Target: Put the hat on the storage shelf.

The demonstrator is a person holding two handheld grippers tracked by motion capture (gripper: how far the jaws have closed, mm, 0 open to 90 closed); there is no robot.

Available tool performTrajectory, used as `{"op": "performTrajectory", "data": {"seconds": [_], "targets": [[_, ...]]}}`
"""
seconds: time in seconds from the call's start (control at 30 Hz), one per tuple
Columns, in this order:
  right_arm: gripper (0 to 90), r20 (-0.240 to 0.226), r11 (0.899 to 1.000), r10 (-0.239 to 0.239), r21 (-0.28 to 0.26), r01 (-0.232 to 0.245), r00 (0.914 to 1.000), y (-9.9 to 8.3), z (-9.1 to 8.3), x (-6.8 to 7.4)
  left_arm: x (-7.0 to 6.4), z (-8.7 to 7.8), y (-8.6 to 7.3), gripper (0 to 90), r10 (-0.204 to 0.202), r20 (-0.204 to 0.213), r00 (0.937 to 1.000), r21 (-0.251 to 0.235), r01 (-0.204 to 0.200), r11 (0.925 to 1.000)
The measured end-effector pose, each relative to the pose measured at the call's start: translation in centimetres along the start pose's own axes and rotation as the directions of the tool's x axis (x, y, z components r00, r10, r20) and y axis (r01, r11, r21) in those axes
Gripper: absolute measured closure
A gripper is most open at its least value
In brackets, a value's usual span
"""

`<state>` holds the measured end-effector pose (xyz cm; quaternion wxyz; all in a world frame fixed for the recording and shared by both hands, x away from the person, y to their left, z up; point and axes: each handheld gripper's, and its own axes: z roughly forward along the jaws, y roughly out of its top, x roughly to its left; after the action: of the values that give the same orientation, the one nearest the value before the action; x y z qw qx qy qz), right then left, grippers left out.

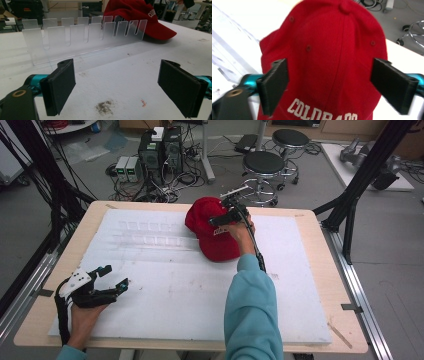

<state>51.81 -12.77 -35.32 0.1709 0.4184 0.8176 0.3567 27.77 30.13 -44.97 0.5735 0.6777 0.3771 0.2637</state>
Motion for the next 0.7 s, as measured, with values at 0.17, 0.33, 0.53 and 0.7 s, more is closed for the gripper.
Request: {"op": "performTrajectory", "data": {"seconds": [0.17, 0.33, 0.53, 0.7], "targets": [[19.6, 0.011, 1.000, 0.008, 0.029, -0.009, 0.9999, -0.2, 0.8, 0.1, 0.0, 0.0, 0.0, 14.8, 0.005, 0.003, 1.0000, -0.001, -0.005, 1.0000], [29.8, 0.006, 0.998, 0.008, 0.064, -0.008, 1.0000, -0.4, 1.5, 0.2, 0.0, 0.0, 0.0, 14.8, 0.000, 0.001, 1.0000, -0.003, 0.000, 1.0000], [49.3, -0.003, 0.997, -0.006, 0.081, 0.006, 1.0000, -0.4, 1.9, 0.7, 0.1, 0.0, 0.0, 14.8, -0.010, 0.003, 0.9999, 0.000, 0.010, 0.9999], [69.9, -0.007, 0.996, 0.001, 0.092, 0.000, 1.0000, -0.4, 1.6, 0.7, 0.1, 0.0, 0.0, 14.8, -0.020, 0.000, 0.9998, -0.003, 0.020, 0.9998]]}}
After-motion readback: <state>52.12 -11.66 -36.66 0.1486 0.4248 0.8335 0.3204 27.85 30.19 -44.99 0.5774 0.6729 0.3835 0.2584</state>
